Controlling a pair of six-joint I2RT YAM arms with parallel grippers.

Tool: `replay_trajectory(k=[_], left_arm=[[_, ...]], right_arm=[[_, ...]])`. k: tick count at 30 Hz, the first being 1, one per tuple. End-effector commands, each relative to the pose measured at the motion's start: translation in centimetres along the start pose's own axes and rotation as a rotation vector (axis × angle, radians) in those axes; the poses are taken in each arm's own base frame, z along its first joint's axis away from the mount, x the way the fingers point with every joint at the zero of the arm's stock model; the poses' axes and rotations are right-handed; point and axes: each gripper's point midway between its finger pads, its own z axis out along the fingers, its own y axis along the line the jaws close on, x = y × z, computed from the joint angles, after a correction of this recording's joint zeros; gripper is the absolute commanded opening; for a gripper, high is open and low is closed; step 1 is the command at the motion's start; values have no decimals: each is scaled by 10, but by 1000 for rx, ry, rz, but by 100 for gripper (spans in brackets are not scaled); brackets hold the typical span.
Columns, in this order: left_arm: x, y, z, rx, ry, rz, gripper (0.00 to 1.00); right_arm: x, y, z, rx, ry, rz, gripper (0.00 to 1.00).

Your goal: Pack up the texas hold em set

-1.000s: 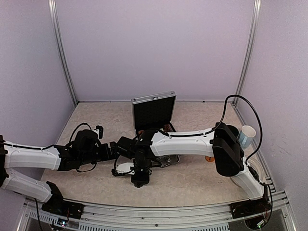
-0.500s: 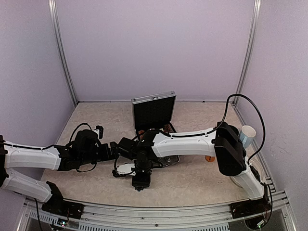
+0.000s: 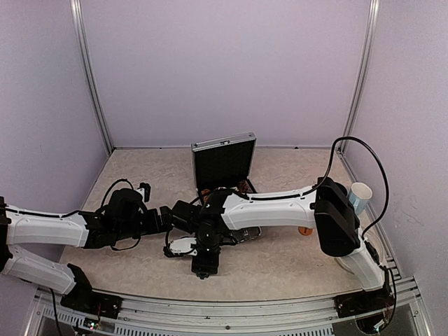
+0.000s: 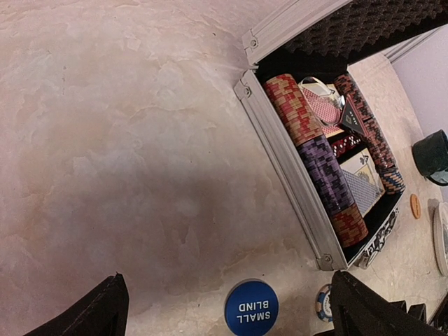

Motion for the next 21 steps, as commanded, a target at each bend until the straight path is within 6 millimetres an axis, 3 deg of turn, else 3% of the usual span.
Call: replay_trajectory(k=[1, 7, 17, 21], left_arm=[[-9, -10, -1, 36, -23, -2, 99], [-6, -8, 0, 35, -16, -6, 99], [-7, -9, -1, 38, -22, -5, 99], [-6, -9, 1, 39, -19, -6, 99]], right_arm=[[-3, 6, -19, -1, -23, -3, 69], [21, 22, 14, -56, 103, -4, 70], [13, 31, 11, -59, 79, -17, 73], [19, 32, 24, -62, 114, -9, 73]])
